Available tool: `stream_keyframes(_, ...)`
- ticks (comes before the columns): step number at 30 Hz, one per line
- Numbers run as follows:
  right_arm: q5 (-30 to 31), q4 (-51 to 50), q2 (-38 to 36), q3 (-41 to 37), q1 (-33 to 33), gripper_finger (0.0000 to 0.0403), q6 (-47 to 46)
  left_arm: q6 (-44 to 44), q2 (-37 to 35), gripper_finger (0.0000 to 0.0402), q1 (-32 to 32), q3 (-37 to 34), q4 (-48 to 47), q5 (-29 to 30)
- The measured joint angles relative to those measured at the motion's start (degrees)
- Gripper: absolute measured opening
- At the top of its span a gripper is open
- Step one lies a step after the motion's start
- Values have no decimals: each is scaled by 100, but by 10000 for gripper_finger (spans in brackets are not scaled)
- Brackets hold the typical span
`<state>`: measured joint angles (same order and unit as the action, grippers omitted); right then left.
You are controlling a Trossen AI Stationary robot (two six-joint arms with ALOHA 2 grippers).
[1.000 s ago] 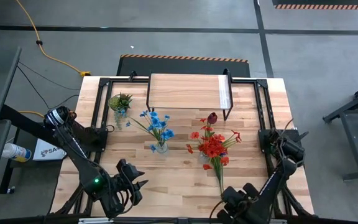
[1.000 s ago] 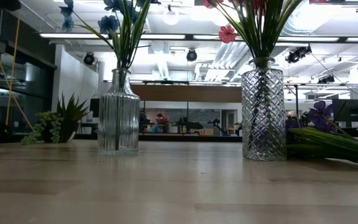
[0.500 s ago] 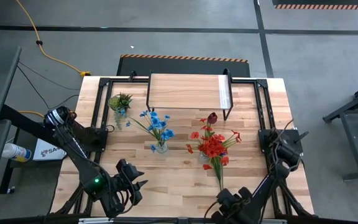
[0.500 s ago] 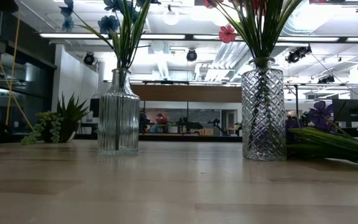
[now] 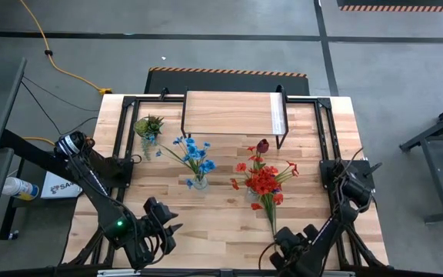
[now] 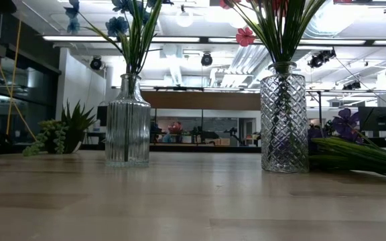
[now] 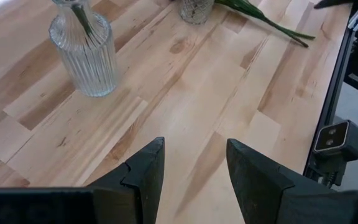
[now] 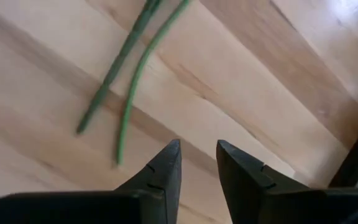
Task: Pick and place flowers into a vace then onto a shelf
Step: Put the purple flowers into the left transparent vase
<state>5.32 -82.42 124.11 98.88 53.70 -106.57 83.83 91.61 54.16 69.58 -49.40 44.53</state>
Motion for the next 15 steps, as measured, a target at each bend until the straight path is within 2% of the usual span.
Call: stream_keyframes(15, -59, 60, -4, -40, 305, 91, 68, 0, 0, 207, -14, 0, -23, -12)
